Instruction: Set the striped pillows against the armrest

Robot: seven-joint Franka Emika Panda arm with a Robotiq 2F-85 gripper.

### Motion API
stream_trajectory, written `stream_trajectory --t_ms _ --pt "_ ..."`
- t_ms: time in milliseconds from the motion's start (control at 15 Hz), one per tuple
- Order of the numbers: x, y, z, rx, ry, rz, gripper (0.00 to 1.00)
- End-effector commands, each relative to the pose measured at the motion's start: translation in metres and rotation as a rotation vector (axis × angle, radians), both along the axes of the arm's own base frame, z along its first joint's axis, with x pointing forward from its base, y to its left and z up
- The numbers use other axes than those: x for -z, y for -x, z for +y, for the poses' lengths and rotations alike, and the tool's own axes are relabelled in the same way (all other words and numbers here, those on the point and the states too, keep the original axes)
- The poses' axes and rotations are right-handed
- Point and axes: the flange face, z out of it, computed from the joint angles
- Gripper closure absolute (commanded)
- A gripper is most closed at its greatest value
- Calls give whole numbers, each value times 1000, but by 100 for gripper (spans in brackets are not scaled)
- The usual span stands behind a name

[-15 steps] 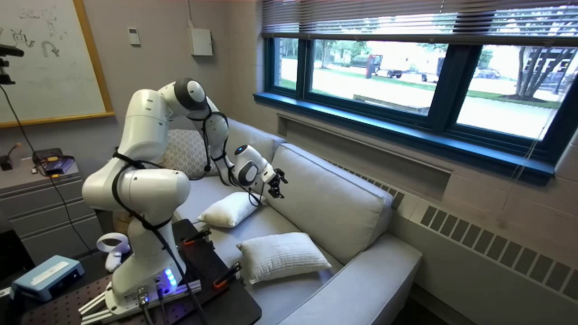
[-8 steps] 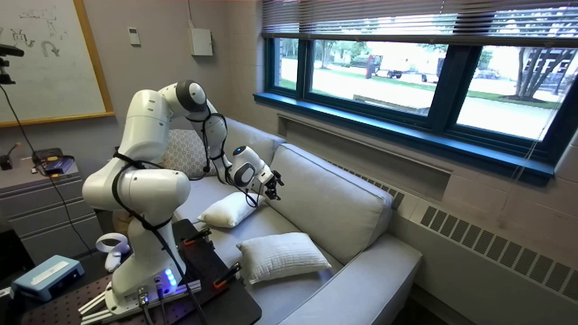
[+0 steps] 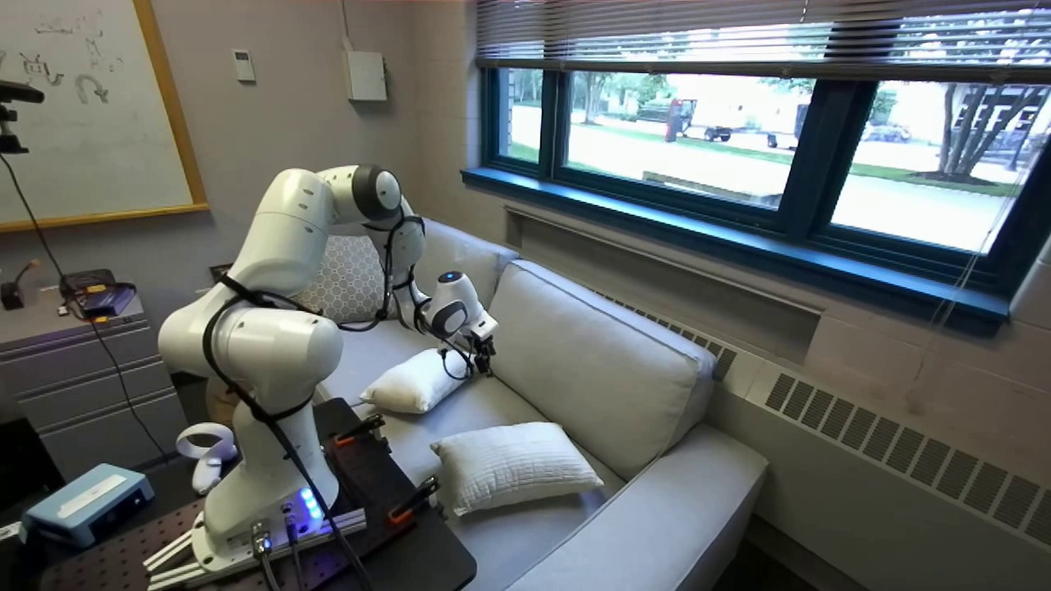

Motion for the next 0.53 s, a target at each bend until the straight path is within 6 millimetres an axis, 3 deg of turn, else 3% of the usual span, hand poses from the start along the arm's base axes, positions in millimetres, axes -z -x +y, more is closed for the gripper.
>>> stream_trajectory --t_ms 0,200,467 --pt "29 -16 -20 -43 114 85 0" --pt "51 -24 -30 -53 132 151 0" --pt "86 -28 1 -121 91 261 0"
